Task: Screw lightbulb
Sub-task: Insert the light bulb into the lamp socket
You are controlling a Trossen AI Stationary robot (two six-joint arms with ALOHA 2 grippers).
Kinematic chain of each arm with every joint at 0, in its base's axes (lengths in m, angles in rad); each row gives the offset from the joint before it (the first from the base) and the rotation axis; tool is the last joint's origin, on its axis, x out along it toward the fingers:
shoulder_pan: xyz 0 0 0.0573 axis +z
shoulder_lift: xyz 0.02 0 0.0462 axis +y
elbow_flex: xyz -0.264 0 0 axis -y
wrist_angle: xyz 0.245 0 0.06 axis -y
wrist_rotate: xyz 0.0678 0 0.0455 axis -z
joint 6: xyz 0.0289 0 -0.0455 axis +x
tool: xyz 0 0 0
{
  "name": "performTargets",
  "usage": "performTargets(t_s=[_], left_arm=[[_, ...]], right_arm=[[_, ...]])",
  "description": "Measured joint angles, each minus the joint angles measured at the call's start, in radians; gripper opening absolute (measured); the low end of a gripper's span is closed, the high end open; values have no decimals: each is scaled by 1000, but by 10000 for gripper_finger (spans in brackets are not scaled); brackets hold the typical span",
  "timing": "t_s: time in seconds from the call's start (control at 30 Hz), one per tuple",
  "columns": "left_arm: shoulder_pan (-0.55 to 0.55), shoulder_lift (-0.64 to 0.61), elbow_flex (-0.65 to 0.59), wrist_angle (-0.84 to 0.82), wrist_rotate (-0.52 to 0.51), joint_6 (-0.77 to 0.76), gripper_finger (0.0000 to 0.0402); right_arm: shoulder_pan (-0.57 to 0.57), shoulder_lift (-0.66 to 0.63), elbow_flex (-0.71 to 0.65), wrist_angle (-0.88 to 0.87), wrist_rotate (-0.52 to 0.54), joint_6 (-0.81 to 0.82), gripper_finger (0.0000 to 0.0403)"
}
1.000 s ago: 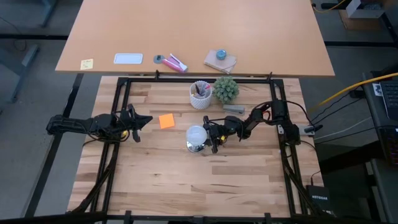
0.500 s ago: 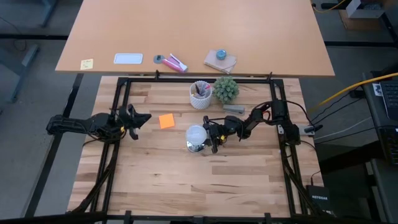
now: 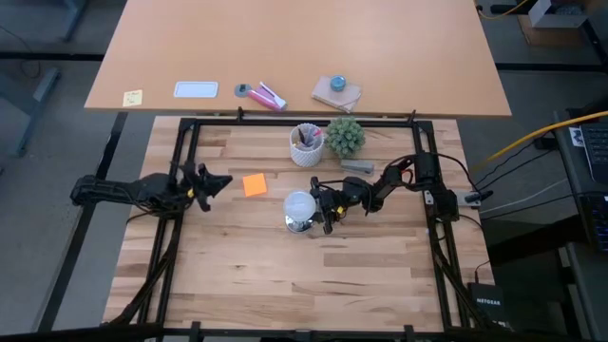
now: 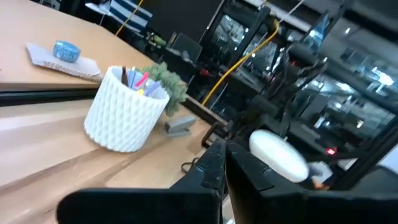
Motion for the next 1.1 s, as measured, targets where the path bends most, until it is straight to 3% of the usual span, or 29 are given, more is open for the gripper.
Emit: performTargets(t_s=[0.17, 0.33, 0.77, 1.1], left_arm=[[0, 43, 0, 4, 0, 31, 5], [-10, 171, 0, 139, 31, 30, 5], [-98, 863, 5, 905, 61, 187, 5], [-105, 1220, 180, 998, 102, 231, 5]], right_arm=[[0, 0, 0, 0, 0, 0, 172], [0, 0, 0, 0, 0, 0, 172], [0, 0, 0, 0, 0, 0, 172], [0, 0, 0, 0, 0, 0, 172]])
